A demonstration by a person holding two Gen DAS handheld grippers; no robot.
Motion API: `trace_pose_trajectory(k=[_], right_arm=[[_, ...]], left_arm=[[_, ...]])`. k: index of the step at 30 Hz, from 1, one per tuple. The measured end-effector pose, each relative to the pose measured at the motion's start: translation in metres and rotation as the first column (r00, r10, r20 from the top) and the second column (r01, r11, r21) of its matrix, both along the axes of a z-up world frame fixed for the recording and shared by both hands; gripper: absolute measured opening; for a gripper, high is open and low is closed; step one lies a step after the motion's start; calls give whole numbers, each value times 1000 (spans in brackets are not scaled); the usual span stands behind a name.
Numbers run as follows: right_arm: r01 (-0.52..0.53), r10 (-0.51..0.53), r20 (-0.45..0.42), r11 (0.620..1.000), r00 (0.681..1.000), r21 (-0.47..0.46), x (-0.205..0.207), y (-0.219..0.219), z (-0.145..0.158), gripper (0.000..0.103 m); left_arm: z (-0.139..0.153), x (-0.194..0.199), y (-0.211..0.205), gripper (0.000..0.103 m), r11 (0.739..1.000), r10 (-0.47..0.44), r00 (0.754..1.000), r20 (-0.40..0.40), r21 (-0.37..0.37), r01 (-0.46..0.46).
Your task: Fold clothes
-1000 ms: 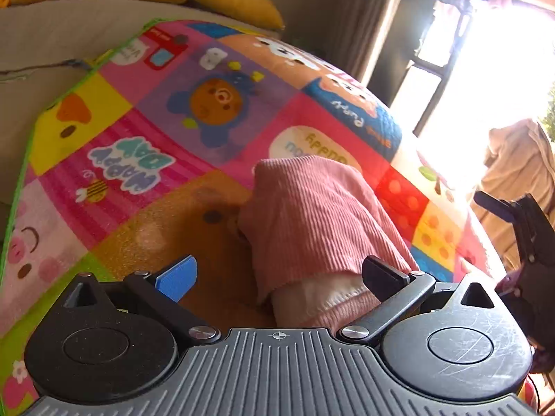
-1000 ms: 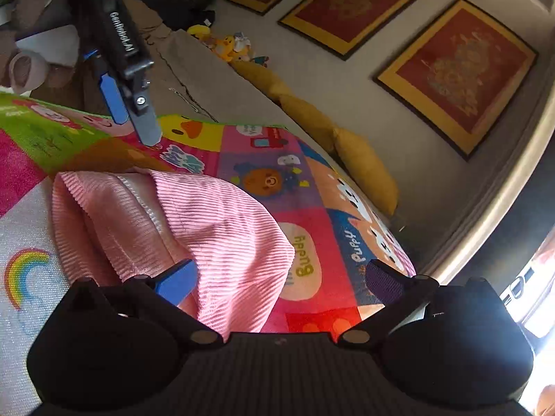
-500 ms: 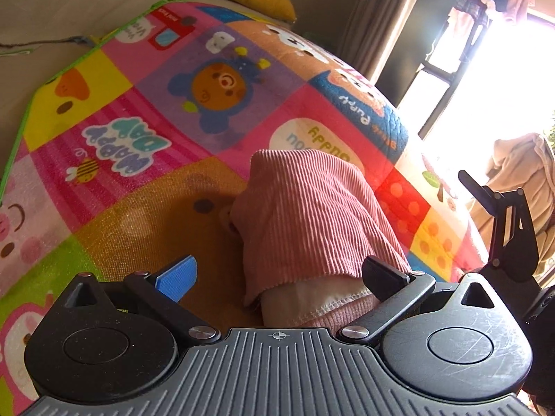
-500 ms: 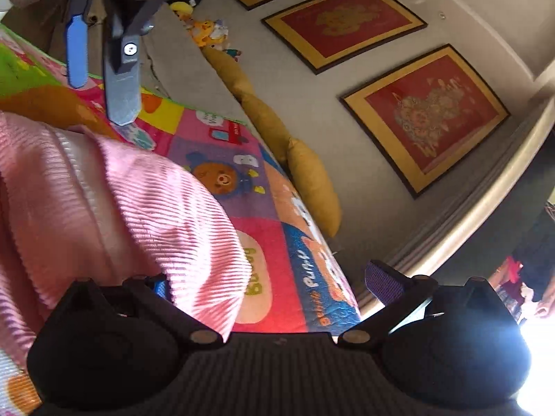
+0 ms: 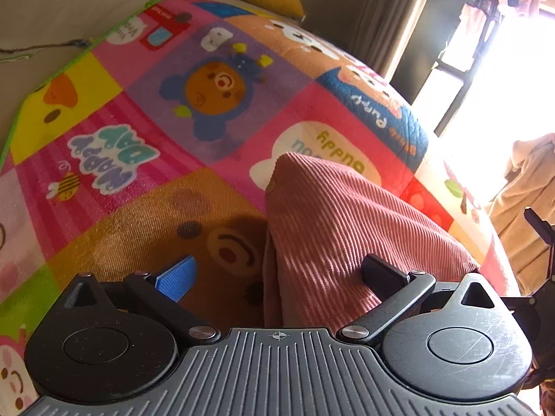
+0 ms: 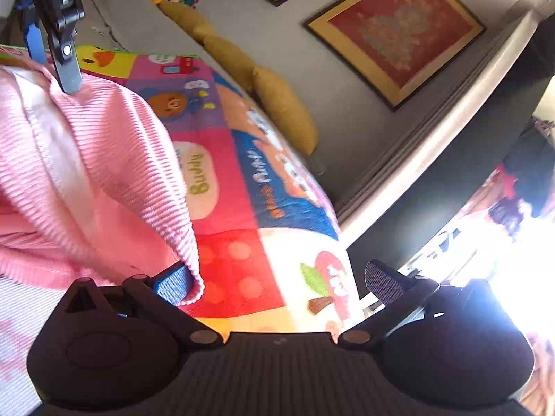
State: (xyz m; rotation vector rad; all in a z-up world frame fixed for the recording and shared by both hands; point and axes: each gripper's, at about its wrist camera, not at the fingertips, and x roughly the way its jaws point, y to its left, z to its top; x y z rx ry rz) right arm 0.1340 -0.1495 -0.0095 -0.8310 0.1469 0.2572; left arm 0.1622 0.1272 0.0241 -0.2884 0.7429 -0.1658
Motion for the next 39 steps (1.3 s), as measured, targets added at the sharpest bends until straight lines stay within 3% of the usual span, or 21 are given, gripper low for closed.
trace_pose_trajectory(k=[3, 9, 11, 14, 18, 22, 24, 25, 27, 29, 31, 34, 37, 39], right_arm=[[-118, 131, -175, 990, 976, 80, -16, -11, 8, 103], [-156, 210, -162, 944, 964, 292, -17, 9, 52, 103], [-116, 179, -166, 935, 970, 334, -3, 20, 61, 103], [-24, 100, -230, 950, 968, 312, 34, 40, 47, 103], [30, 30, -404, 989, 914, 142, 62, 59, -3, 103], [7, 57, -356, 985, 933, 175, 38, 48, 6, 103], [-76, 138, -315, 977, 939, 201, 16, 44, 18, 103], [-147, 209, -314, 967, 926, 210, 3, 44, 24, 103], [-261, 332, -371, 938, 867, 229, -16, 49, 27, 103], [-313, 387, -442, 921, 809, 233, -26, 61, 20, 103], [-332, 390, -472, 921, 790, 205, -28, 74, 5, 103], [-318, 364, -418, 931, 832, 179, -17, 84, -7, 103], [-222, 266, -373, 962, 889, 157, 11, 91, -7, 103], [-177, 233, -382, 968, 894, 177, 26, 89, -9, 103]], left_arm=[[-10, -4, -4, 103, 997, -29, 999, -21, 75, 30], [-14, -9, -11, 103, 985, -98, 994, -52, 140, 105], [-15, -12, -13, 103, 981, -110, 992, -58, 155, 118], [-16, -18, -15, 103, 978, -113, 992, -61, 170, 122], [-18, -21, -14, 103, 978, -118, 991, -57, 168, 126], [-20, -22, -13, 103, 977, -127, 991, -51, 166, 134], [-20, -21, -14, 103, 976, -130, 990, -47, 169, 136], [-20, -21, -14, 103, 976, -130, 991, -45, 169, 136], [-20, -22, -14, 103, 977, -126, 991, -39, 171, 131], [-18, -23, -14, 103, 979, -119, 992, -31, 164, 122], [-16, -25, -13, 103, 982, -109, 994, -23, 155, 111], [-9, -32, -10, 103, 985, -99, 995, -2, 141, 98], [-2, -41, -9, 103, 985, -100, 994, 30, 144, 95], [-2, -44, -11, 103, 986, -93, 995, 39, 144, 86]])
